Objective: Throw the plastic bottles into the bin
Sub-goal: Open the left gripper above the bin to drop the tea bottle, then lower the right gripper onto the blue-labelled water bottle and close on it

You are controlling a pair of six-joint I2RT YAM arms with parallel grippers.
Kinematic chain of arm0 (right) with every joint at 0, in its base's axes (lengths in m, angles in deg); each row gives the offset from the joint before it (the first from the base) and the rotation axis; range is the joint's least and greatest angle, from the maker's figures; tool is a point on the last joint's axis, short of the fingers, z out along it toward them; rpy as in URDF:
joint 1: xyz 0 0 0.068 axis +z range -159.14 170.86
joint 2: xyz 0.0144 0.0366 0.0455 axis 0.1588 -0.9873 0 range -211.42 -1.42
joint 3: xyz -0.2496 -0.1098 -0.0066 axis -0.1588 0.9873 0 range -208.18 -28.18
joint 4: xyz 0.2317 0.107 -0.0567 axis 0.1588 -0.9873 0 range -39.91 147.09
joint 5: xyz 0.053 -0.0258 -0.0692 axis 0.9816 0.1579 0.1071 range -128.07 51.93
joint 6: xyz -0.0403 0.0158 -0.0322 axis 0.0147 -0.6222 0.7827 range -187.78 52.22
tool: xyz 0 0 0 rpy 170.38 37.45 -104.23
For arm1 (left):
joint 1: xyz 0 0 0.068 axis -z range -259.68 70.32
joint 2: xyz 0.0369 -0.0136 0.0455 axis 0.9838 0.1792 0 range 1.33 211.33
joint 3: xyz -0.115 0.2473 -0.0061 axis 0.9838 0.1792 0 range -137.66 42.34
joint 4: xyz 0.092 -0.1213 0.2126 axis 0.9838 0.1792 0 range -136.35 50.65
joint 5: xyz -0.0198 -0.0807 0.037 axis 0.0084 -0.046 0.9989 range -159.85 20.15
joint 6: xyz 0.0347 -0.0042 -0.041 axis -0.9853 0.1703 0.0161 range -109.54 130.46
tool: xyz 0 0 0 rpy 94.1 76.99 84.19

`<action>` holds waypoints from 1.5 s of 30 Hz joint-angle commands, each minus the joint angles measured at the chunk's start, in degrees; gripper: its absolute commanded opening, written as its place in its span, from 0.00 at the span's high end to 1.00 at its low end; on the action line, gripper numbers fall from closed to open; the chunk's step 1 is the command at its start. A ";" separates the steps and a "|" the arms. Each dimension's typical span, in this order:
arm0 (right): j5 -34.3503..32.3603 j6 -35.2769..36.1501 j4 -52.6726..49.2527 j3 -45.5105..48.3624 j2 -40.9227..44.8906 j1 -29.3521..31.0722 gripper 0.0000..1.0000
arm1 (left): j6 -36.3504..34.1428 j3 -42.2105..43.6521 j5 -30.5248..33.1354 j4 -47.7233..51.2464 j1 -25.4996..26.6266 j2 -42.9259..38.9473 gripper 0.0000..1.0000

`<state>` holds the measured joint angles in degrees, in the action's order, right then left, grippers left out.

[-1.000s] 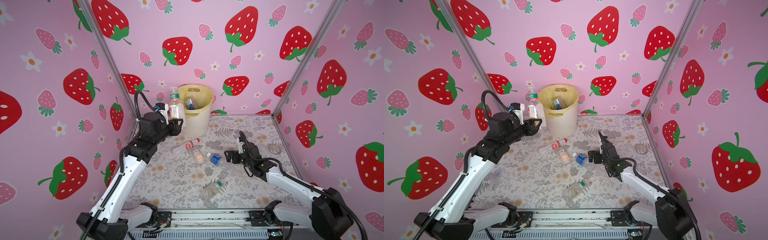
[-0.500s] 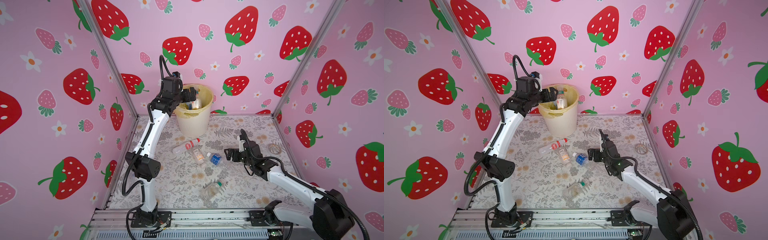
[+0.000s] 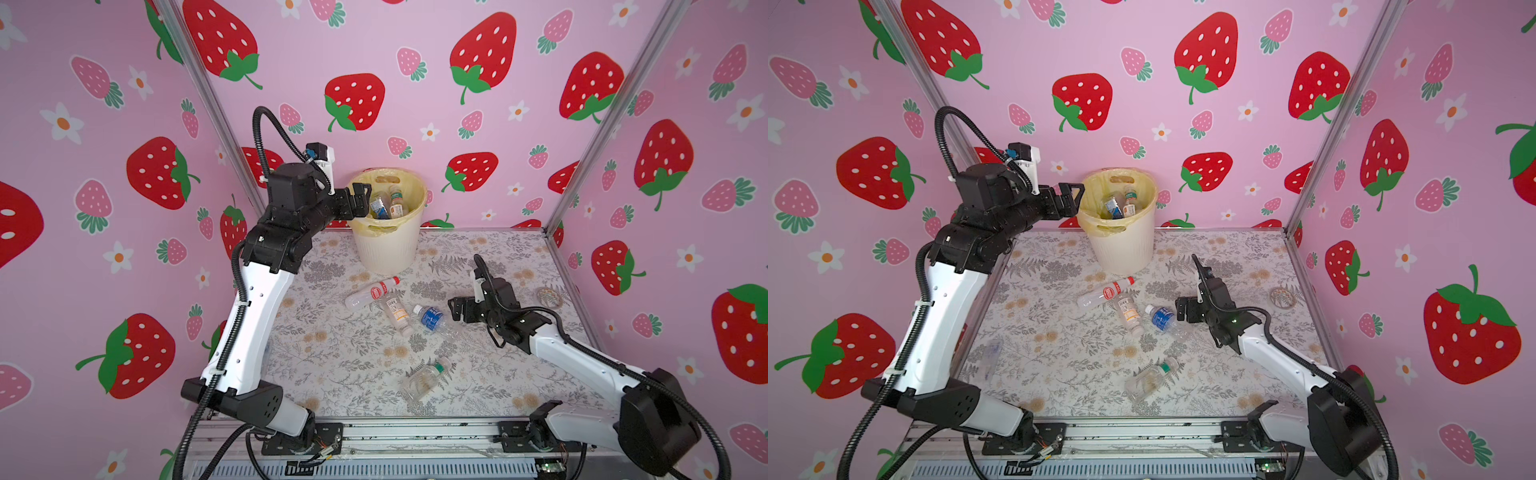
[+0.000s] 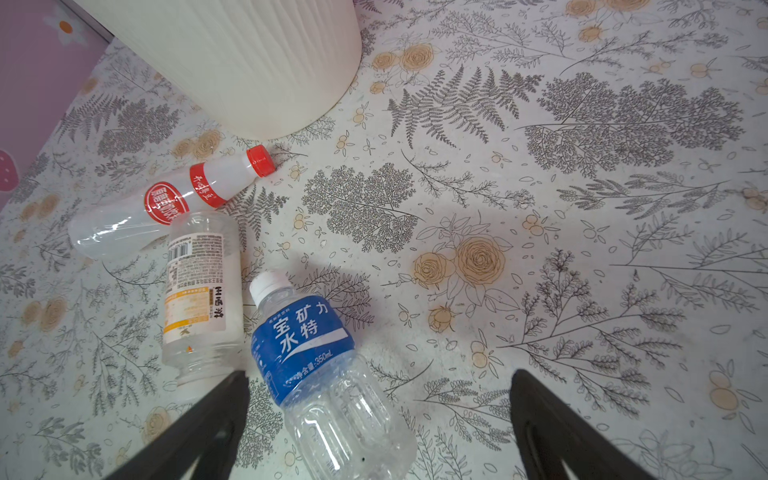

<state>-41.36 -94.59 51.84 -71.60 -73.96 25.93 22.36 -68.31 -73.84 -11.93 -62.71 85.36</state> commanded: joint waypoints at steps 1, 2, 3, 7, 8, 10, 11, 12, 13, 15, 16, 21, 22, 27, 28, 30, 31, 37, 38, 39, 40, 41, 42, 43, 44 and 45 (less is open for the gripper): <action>-1.15 2.25 -3.89 -2.82 -2.84 -0.27 0.01 | -3.02 10.44 3.77 -1.70 -0.90 -1.51 0.01; -0.65 2.51 -4.17 -3.27 -3.41 -0.26 0.01 | -2.67 13.35 3.90 -2.63 -1.51 -2.99 0.01; -0.24 2.71 -4.24 -3.65 -3.86 -0.26 0.01 | -2.08 16.06 3.74 -3.46 -2.15 -4.33 0.01; 0.82 3.40 -4.17 -4.45 -4.80 -0.26 0.01 | 2.06 24.63 0.54 -5.66 -4.31 -8.56 0.01; 0.89 3.59 -4.38 -4.75 -4.98 -0.26 0.01 | 2.90 26.96 0.07 -5.93 -4.62 -9.36 0.01; 1.18 4.25 -5.05 -5.17 -5.40 -0.22 0.01 | 3.68 30.23 -0.46 -6.03 -4.86 -10.57 0.01; 1.45 4.54 -5.29 -5.27 -5.60 -0.28 0.01 | 3.81 31.77 -0.70 -6.07 -5.00 -11.10 0.01; 1.82 4.78 -5.34 -5.19 -5.70 -0.27 0.01 | 3.96 33.04 -1.05 -5.75 -5.11 -11.42 0.01; 2.32 4.97 -5.42 -5.12 -5.70 -0.20 0.01 | 3.99 33.92 -1.40 -5.25 -5.27 -11.67 0.01; 3.93 5.87 -5.20 -4.84 -5.86 -0.18 0.01 | 3.04 35.44 -1.70 -3.85 -5.54 -12.02 0.01; 4.69 6.46 -5.29 -4.90 -6.07 -0.03 0.01 | 2.96 35.96 -1.51 -3.26 -5.78 -12.18 0.01; 1.87 7.91 -7.16 -5.98 -7.45 1.84 0.01 | 0.92 39.15 -1.39 -4.09 -6.42 -13.77 0.01; 2.08 7.86 -6.97 -5.98 -7.62 1.84 0.01 | 0.51 39.85 -1.69 -4.70 -6.47 -13.97 0.01; 3.55 7.79 -6.62 -6.33 -8.91 3.00 0.01 | 3.67 41.53 -7.29 -6.64 -8.32 -13.40 0.01; 3.51 7.99 -6.61 -6.33 -9.24 3.30 0.01 | 4.45 41.57 -9.27 -7.02 -8.98 -13.05 0.01; 3.38 8.24 -6.61 -6.24 -10.16 3.92 0.01 | 5.80 41.44 -11.39 -6.91 -10.63 -12.11 0.01; 3.29 8.27 -6.53 -6.19 -10.51 4.24 0.01 | 6.46 41.38 -12.02 -6.82 -11.40 -11.82 0.01; 3.29 8.66 -5.49 -5.85 -12.15 6.21 0.01 | 8.92 42.53 -16.28 -8.57 -15.14 -11.19 0.01; 3.24 8.85 -5.33 -5.89 -12.41 6.54 0.01 | 9.04 42.53 -16.76 -8.66 -15.38 -11.02 0.01; 3.19 9.03 -5.22 -5.89 -12.71 6.80 0.01 | 9.10 42.53 -17.12 -8.66 -15.56 -10.80 0.01; 3.10 9.14 -5.17 -5.89 -12.99 6.99 0.01 | 9.25 42.49 -17.53 -8.66 -15.76 -10.58 0.01; 3.06 9.27 -5.18 -5.90 -13.29 7.18 0.01 | 9.26 42.44 -17.83 -8.67 -15.87 -10.42 0.01; 3.02 9.41 -5.08 -5.89 -13.53 7.36 0.01 | 9.28 42.44 -18.19 -8.61 -15.86 -10.22 0.01; 2.94 9.41 -4.96 -5.89 -13.81 7.46 0.01 | 9.33 42.36 -18.40 -8.58 -15.91 -10.04 0.01; 2.83 9.49 -4.87 -5.89 -14.09 7.62 0.01 | 9.29 42.30 -18.56 -8.68 -15.92 -9.95 0.01; 2.91 9.54 -4.79 -5.89 -14.45 7.70 0.01 | 9.31 42.32 -18.57 -8.66 -15.92 -9.85 0.01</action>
<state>-38.41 -86.20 46.74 -76.67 -87.51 33.15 31.21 -26.39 -90.17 -19.52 -78.29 75.28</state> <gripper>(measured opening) 0.994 0.990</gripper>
